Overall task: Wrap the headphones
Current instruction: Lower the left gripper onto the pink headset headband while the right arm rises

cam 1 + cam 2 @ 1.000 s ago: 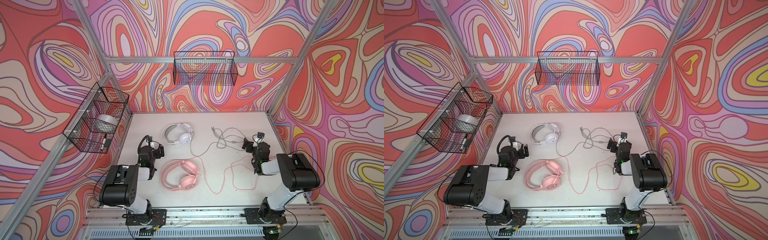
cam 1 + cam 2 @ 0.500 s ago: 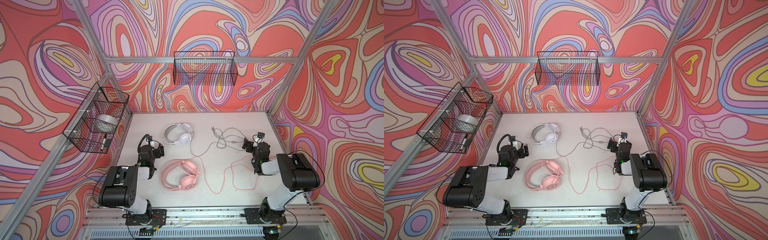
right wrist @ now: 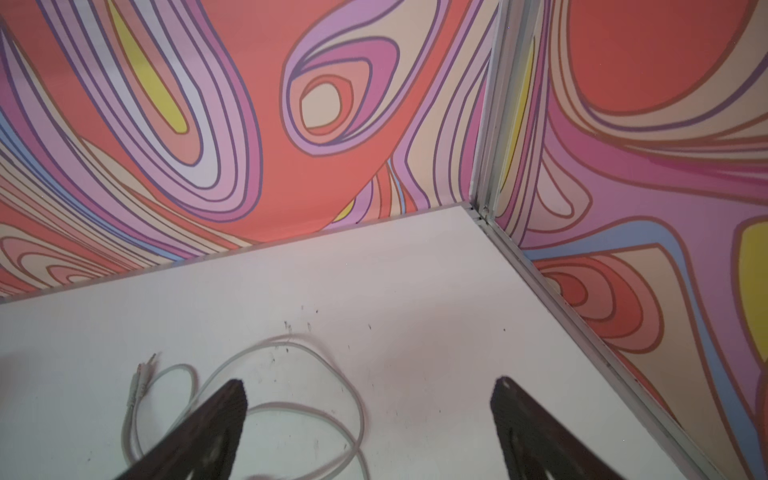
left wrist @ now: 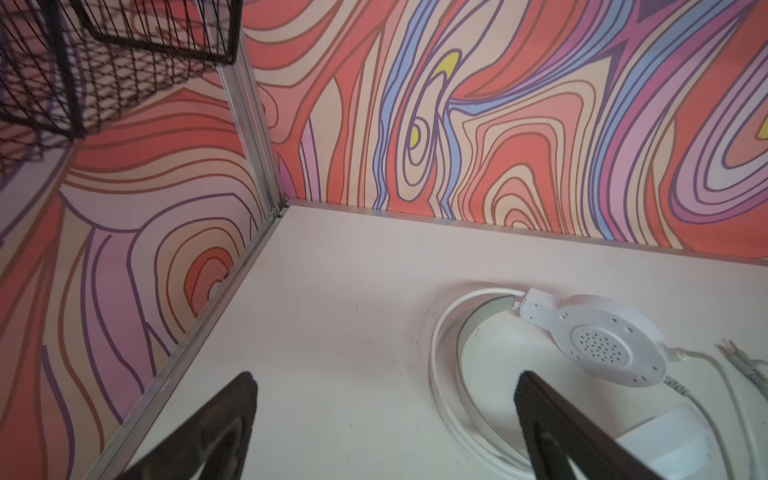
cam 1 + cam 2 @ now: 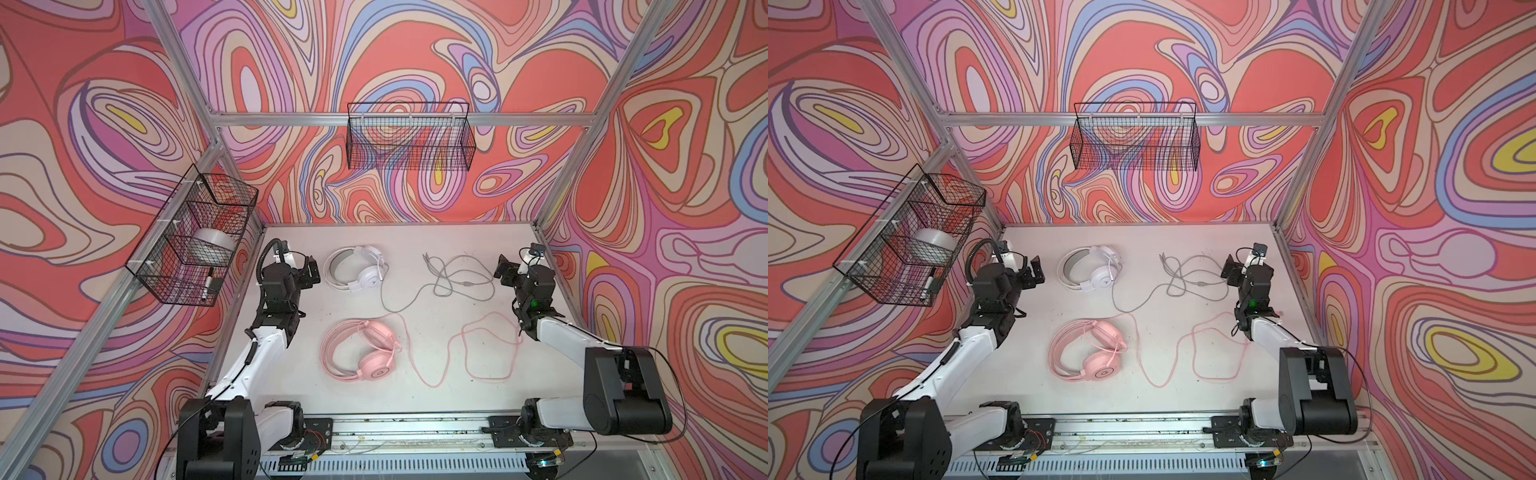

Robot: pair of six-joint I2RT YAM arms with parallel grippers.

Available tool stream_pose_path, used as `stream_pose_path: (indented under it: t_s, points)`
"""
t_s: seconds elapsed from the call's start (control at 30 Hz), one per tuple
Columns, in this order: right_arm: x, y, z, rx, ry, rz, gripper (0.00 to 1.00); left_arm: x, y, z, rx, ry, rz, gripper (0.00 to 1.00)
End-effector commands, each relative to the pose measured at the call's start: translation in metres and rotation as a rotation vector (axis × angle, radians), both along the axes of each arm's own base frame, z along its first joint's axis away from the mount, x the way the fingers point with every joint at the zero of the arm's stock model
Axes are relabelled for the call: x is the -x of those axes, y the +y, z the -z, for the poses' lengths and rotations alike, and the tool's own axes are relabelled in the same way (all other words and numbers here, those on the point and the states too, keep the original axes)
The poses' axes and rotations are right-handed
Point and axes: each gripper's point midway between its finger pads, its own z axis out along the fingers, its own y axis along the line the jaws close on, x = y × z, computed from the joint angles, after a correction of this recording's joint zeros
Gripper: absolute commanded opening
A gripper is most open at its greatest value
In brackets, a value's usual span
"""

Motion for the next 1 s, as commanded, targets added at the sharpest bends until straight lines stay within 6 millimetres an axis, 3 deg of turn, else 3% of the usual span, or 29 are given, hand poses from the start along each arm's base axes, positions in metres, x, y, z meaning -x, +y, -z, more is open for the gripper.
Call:
stream_pose_path:
  t_s: [0.0,0.13,0.23,0.43,0.63,0.97]
  points:
    - [0.015,0.001,0.015,-0.048,0.117,0.022,0.96,0.020,-0.004,0.011,0.003,0.172,-0.045,1.00]
    - [0.024,0.009,0.001,-0.072,0.156,-0.007,0.98,0.032,-0.023,0.003,0.013,0.257,-0.008,1.00]
    - [0.031,0.019,-0.007,-0.070,0.195,-0.057,0.99,0.047,-0.036,0.007,0.076,0.349,0.019,1.00]
    - [0.047,0.036,-0.016,-0.067,0.270,-0.158,0.98,0.084,-0.044,0.023,0.215,0.542,-0.029,1.00]
    - [0.057,0.048,-0.015,-0.086,0.327,-0.227,0.98,0.118,-0.053,0.057,0.332,0.776,-0.077,1.00]
    - [0.065,0.063,0.002,-0.145,0.382,-0.283,0.99,0.169,-0.081,0.130,0.483,1.114,-0.110,1.00]
